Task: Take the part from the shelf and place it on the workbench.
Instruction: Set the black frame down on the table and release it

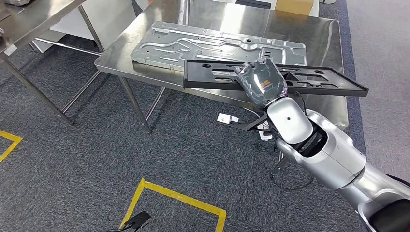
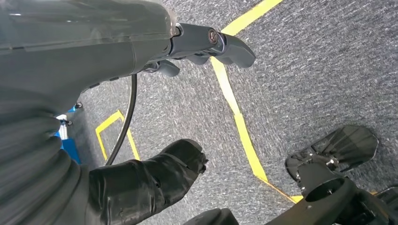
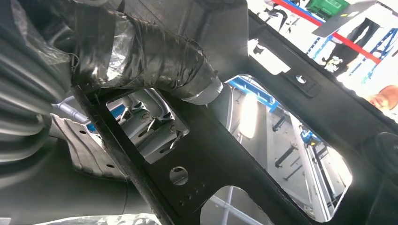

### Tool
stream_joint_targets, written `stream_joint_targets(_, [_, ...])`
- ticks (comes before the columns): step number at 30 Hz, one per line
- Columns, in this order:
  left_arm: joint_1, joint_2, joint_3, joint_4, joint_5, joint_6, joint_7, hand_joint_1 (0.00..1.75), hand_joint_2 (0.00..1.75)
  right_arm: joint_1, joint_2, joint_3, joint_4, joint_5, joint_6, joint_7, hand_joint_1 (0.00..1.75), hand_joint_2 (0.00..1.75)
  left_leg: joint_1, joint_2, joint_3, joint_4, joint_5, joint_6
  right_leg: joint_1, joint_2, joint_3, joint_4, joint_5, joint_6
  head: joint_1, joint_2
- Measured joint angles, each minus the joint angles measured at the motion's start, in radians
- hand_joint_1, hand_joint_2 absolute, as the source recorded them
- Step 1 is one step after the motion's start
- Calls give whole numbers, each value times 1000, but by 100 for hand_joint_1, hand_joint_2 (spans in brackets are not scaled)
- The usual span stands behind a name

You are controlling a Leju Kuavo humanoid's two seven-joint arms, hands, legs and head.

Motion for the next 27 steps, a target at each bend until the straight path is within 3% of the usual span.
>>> stream_joint_targets(17, [0, 3, 0, 1, 3, -5, 2, 0, 175, 0, 6, 0, 11, -14, 9, 13, 175, 175, -1, 0, 0, 2, -1, 1, -1, 0, 1, -1, 0, 0, 0, 0])
stream_joint_targets(23, [0, 7, 0, 2, 3, -9, 0, 0, 175, 0, 13, 0, 19, -21, 13, 23, 175, 175, -4, -2, -2, 8, -5, 7, -3, 0, 1, -1, 0, 3, 0, 0])
stream_joint_targets(27, [-1, 9, 0, 3, 3, -10, 0, 0, 175, 0, 16, -1, 24, -24, 12, 25, 175, 175, -2, -1, 3, 1, -4, 17, -4, 0, 5, -5, -1, 13, 0, 0])
